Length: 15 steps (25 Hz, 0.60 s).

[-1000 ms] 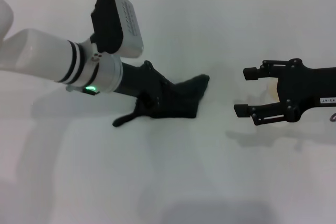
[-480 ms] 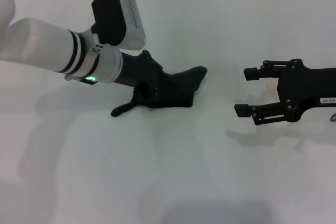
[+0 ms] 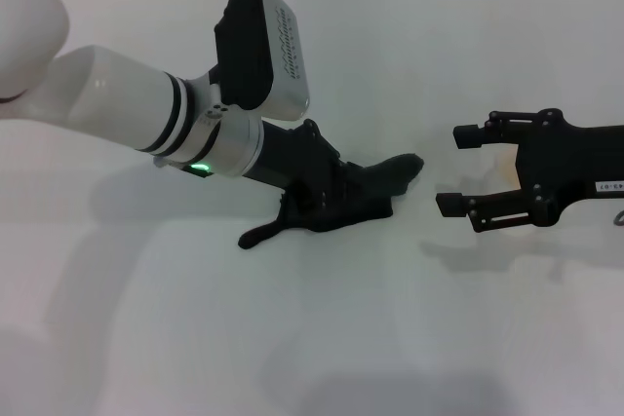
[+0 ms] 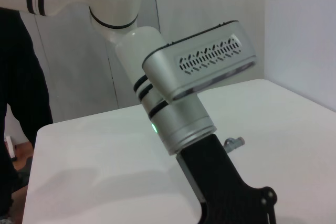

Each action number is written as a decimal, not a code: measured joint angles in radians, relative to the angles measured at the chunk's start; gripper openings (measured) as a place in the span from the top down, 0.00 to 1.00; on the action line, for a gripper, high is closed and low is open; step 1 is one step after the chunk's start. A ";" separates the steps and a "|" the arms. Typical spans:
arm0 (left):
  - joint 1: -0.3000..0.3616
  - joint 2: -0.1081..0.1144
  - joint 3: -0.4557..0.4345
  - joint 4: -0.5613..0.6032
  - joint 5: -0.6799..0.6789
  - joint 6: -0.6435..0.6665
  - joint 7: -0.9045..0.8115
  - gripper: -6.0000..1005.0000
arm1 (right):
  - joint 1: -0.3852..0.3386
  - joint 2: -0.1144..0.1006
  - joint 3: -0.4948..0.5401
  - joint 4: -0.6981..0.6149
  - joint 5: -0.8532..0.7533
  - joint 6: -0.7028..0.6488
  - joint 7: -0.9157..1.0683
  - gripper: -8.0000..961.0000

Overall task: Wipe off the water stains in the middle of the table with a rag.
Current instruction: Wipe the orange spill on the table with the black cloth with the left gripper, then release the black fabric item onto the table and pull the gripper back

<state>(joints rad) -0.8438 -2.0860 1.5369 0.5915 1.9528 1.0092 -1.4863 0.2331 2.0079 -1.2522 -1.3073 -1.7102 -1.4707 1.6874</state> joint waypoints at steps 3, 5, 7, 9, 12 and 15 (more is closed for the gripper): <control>0.043 0.005 0.001 0.078 0.009 0.034 -0.051 0.84 | -0.006 0.000 0.004 -0.004 0.000 -0.004 0.000 0.11; 0.092 0.009 -0.005 0.139 0.024 0.047 -0.074 0.84 | -0.008 0.000 0.005 -0.004 0.000 -0.007 0.002 0.11; 0.151 0.011 -0.012 0.213 0.047 0.056 -0.100 0.84 | -0.010 0.000 0.005 -0.004 0.000 -0.010 0.004 0.11; 0.216 0.012 -0.035 0.285 0.088 0.081 -0.127 0.83 | -0.010 0.000 0.003 -0.004 0.000 -0.009 0.005 0.11; 0.286 0.010 -0.087 0.353 0.133 0.134 -0.142 0.83 | -0.005 0.000 -0.003 -0.003 0.003 -0.003 0.006 0.11; 0.333 0.010 -0.120 0.392 0.143 0.168 -0.147 0.83 | -0.003 0.001 -0.005 0.002 0.011 -0.002 0.006 0.11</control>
<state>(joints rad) -0.5106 -2.0761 1.4170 0.9831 2.0961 1.1775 -1.6330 0.2296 2.0087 -1.2572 -1.3049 -1.6996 -1.4724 1.6933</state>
